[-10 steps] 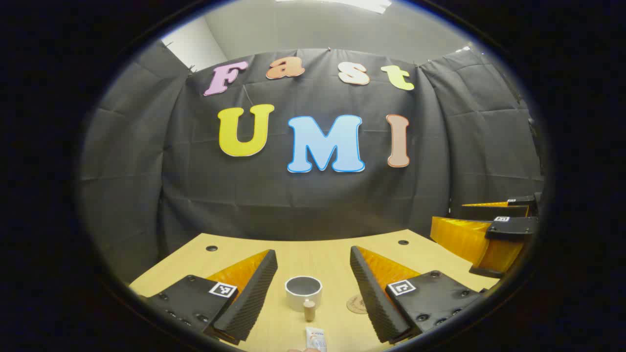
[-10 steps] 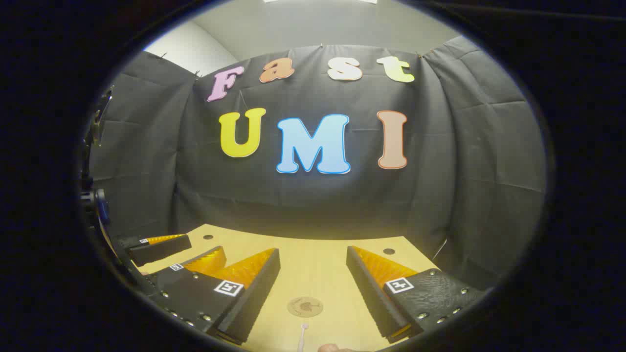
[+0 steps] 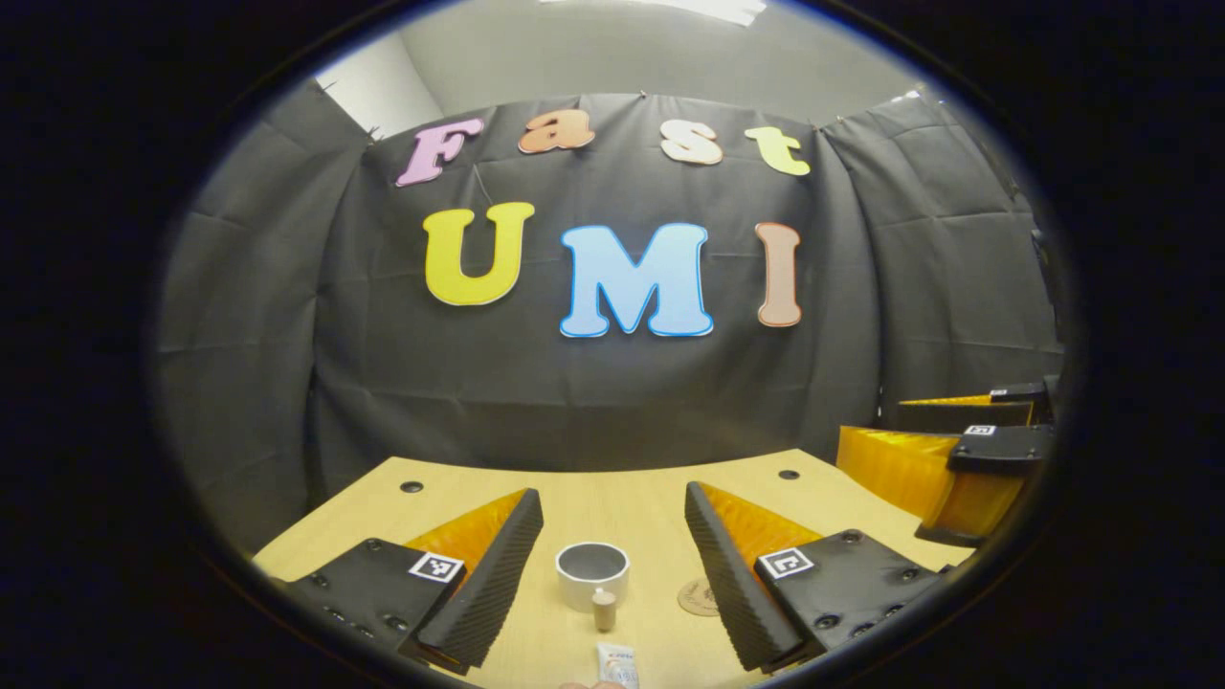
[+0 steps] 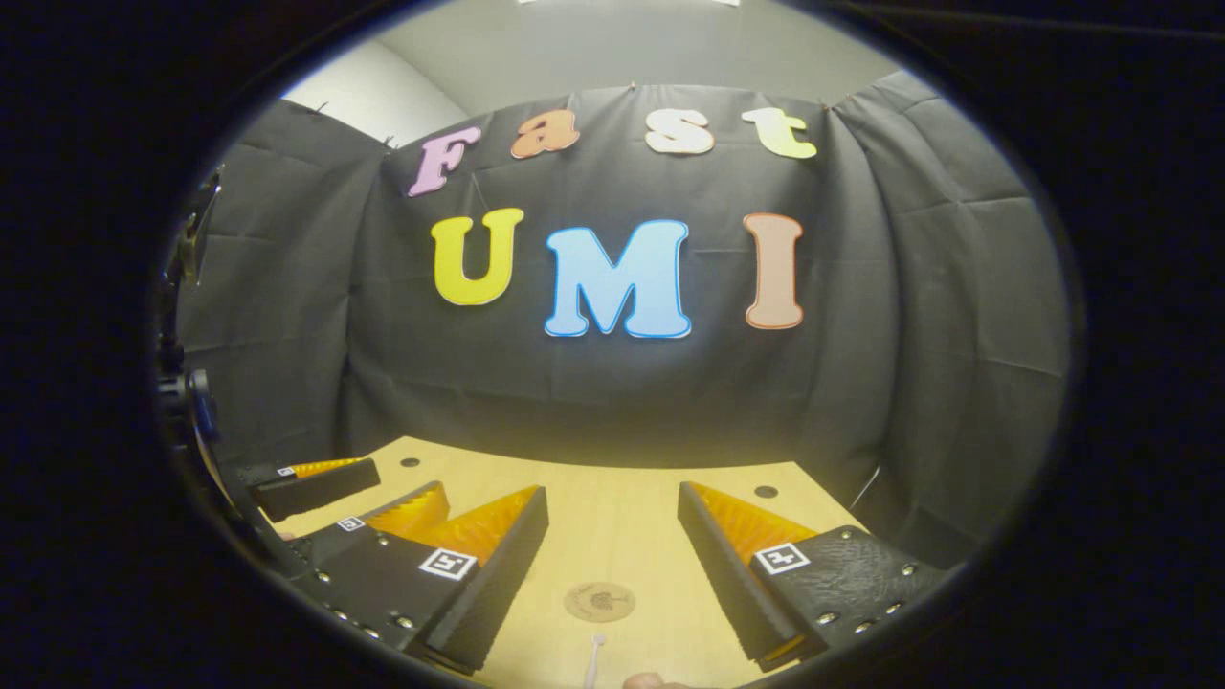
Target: Put the toothbrush and toothpaste on the desktop into the cup, then pick up the cup and place it on the coaster on the desktop.
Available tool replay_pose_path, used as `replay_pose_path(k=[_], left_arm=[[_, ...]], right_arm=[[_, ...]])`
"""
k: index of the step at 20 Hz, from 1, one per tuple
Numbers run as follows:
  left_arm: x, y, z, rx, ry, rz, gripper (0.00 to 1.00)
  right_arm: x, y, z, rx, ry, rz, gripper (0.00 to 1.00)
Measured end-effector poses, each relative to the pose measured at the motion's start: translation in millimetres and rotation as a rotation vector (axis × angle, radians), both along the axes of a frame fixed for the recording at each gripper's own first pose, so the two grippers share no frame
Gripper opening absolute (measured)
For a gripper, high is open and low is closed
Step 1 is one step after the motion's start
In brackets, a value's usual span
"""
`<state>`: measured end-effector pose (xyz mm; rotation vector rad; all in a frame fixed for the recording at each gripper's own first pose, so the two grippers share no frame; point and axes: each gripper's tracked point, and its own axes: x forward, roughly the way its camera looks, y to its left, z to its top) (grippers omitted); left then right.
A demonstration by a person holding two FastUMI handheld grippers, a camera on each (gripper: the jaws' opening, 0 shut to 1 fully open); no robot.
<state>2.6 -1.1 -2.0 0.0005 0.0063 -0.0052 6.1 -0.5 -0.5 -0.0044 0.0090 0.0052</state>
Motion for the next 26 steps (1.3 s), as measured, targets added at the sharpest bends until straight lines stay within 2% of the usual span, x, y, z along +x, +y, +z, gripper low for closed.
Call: replay_pose_path(k=[9, 13, 19, 26], left_arm=[[-2, -5, -7, 0.002, 0.028, -0.019, 0.95], [-8, -10, -23, -0.013, 0.109, -0.044, 0.95], [-19, -7, -45, 0.000, 0.219, -0.044, 0.96], [-38, -12, -77, -0.027, 0.405, -0.041, 0.95]], right_arm=[[1, -4, -8, 0.009, 0.020, -0.004, 0.90], [3, -7, -24, 0.024, 0.078, -0.014, 0.90], [9, -6, -60, 0.045, 0.216, -0.024, 0.90], [10, 3, -121, 0.058, 0.465, 0.022, 0.91]])
